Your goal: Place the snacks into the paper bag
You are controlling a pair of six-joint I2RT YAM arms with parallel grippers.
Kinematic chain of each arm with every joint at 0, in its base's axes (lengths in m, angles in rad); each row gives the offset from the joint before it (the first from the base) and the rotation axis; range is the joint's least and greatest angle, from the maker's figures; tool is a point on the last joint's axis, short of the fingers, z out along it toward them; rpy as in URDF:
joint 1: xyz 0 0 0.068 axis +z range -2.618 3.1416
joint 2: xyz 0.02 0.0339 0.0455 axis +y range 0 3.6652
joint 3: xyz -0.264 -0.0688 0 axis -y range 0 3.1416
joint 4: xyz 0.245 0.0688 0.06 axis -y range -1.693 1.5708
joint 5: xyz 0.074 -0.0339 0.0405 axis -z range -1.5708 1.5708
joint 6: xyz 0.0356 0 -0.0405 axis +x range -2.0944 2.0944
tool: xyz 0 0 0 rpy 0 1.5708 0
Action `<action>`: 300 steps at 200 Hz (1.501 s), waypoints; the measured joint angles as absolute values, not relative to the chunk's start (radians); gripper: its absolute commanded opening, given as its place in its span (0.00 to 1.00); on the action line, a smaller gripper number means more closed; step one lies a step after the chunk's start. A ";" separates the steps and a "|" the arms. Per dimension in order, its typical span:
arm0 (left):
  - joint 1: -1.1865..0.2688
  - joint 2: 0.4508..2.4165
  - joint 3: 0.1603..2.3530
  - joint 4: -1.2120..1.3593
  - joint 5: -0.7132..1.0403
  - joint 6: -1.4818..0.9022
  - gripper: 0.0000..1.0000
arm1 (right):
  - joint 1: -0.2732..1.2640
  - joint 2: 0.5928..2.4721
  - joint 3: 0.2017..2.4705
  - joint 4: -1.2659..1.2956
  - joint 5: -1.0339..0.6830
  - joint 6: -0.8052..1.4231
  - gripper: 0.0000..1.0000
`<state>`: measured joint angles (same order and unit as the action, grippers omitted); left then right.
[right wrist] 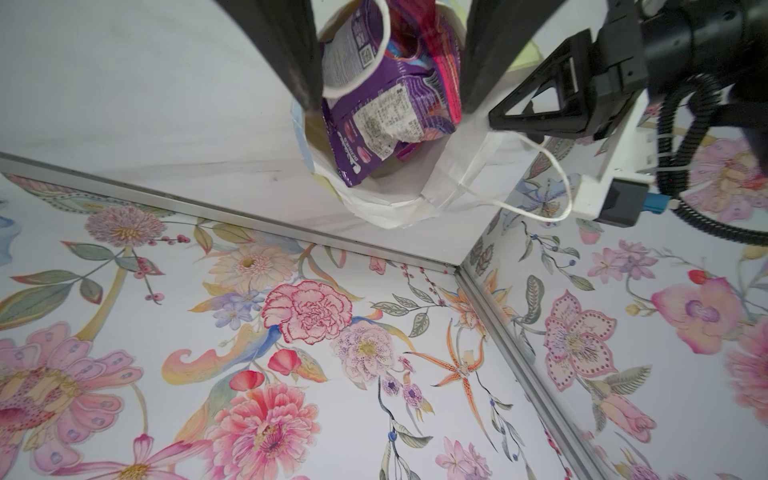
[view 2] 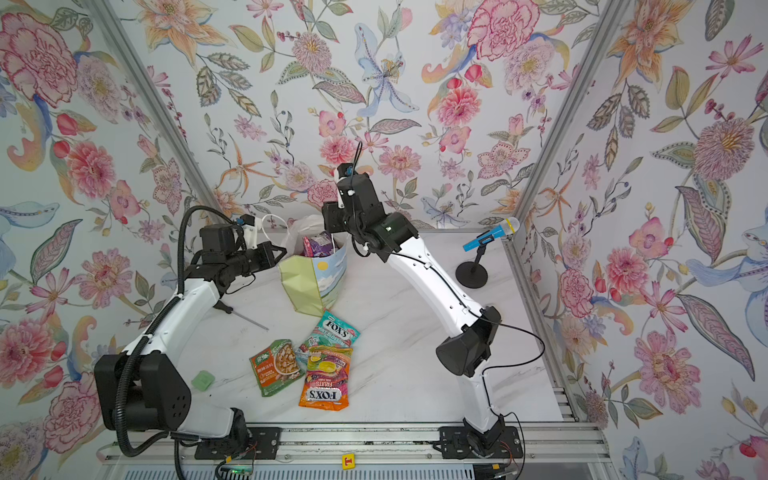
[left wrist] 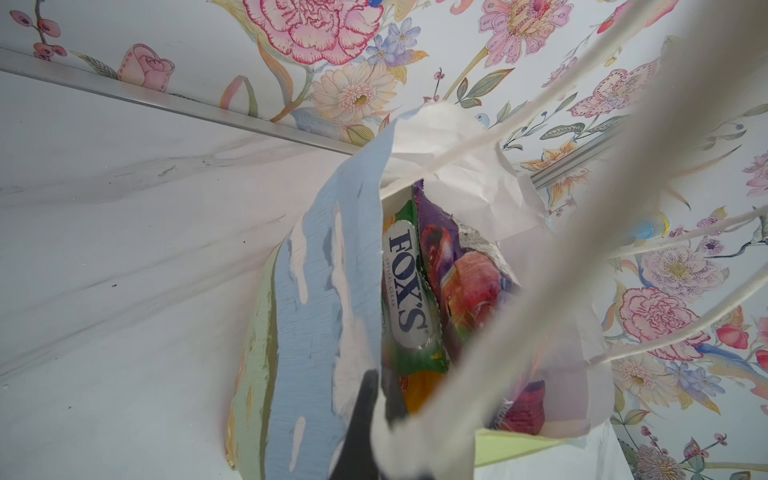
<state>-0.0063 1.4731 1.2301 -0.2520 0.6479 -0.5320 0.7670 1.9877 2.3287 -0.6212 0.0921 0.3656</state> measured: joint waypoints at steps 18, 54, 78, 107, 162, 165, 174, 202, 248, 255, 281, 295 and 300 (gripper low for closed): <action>-0.006 1.473 1.230 -0.252 0.648 -0.532 0.00 | 0.750 1.863 2.137 -0.542 0.027 0.400 0.56; -0.006 1.473 1.230 -0.252 0.648 -0.532 0.00 | 0.730 1.636 1.785 -0.422 -0.049 0.447 0.54; -0.006 1.473 1.230 -0.252 0.648 -0.532 0.00 | 0.760 1.599 1.757 -0.423 -0.092 0.450 0.54; -0.006 1.473 1.230 -0.252 0.648 -0.532 0.00 | 0.836 1.673 1.883 -0.474 -0.116 0.430 0.50; -0.006 1.473 1.230 -0.252 0.648 -0.532 0.00 | 0.913 2.024 2.336 -0.682 -0.059 0.368 0.41; -0.006 1.473 1.230 -0.252 0.648 -0.532 0.00 | 0.913 2.045 2.354 -0.693 -0.054 0.366 0.41; -0.006 1.473 1.230 -0.252 0.648 -0.532 0.00 | 0.913 2.086 2.388 -0.715 -0.039 0.362 0.41; -0.006 1.473 1.230 -0.252 0.648 -0.532 0.00 | 0.909 2.181 2.441 -0.764 0.009 0.352 0.39; -0.006 1.473 1.228 -0.251 0.649 -0.532 0.00 | 0.891 2.262 2.501 -0.797 0.067 0.352 0.38; -0.006 1.473 1.226 -0.248 0.650 -0.532 0.00 | 0.887 2.268 2.510 -0.797 0.072 0.352 0.38; -0.006 1.473 1.224 -0.245 0.652 -0.532 0.00 | 0.870 2.291 2.551 -0.794 0.076 0.353 0.38; -0.006 1.473 1.224 -0.245 0.652 -0.532 0.00 | 0.862 2.307 2.571 -0.788 0.073 0.358 0.38; -0.006 1.473 1.224 -0.245 0.652 -0.532 0.00 | 0.861 2.311 2.573 -0.784 0.072 0.360 0.38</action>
<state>-0.0063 1.4731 1.2240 -0.2447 0.6518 -0.5320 0.8608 2.3108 2.5729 -0.7841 0.0715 0.3595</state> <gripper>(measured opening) 0.046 0.384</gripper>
